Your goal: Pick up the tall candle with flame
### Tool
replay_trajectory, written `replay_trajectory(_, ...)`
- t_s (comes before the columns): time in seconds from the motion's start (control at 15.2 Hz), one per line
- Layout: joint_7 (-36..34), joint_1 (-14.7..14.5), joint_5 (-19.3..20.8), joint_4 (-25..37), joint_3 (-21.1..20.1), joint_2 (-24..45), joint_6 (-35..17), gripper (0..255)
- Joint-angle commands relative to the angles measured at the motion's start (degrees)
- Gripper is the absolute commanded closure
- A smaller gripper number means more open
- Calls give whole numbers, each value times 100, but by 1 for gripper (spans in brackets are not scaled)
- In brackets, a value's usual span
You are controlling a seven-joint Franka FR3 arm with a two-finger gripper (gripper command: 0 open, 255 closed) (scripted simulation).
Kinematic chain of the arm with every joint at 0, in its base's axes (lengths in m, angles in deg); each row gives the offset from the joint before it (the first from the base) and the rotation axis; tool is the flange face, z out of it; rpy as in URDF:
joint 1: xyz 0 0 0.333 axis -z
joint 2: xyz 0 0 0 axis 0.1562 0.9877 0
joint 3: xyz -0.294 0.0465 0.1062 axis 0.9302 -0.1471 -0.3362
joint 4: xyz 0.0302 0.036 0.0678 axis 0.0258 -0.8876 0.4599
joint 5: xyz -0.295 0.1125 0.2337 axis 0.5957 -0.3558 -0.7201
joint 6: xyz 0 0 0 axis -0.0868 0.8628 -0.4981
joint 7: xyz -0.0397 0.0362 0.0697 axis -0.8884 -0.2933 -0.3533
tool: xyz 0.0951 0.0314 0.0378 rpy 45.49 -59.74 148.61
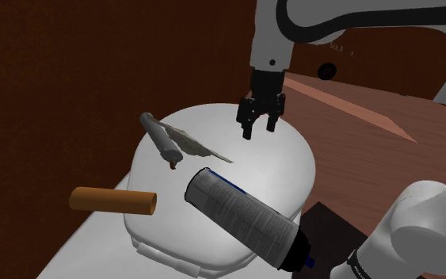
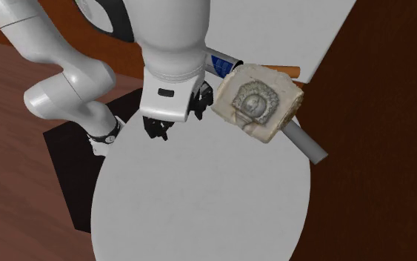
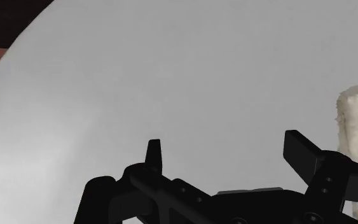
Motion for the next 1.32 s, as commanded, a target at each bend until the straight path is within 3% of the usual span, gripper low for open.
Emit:
replay_trajectory(0.0,-298,-19,5,244,-192,300,-132,0)
replay_trajectory(0.4,-1249,-86,295,1426,-739,1460,-275,0)
replay_trajectory(0.73,-2088,-274,813,2668,-1107,2587,-198,0)
replay_trajectory(1.25,-3192,-1142,1942,5368,-1287,4664,510,0)
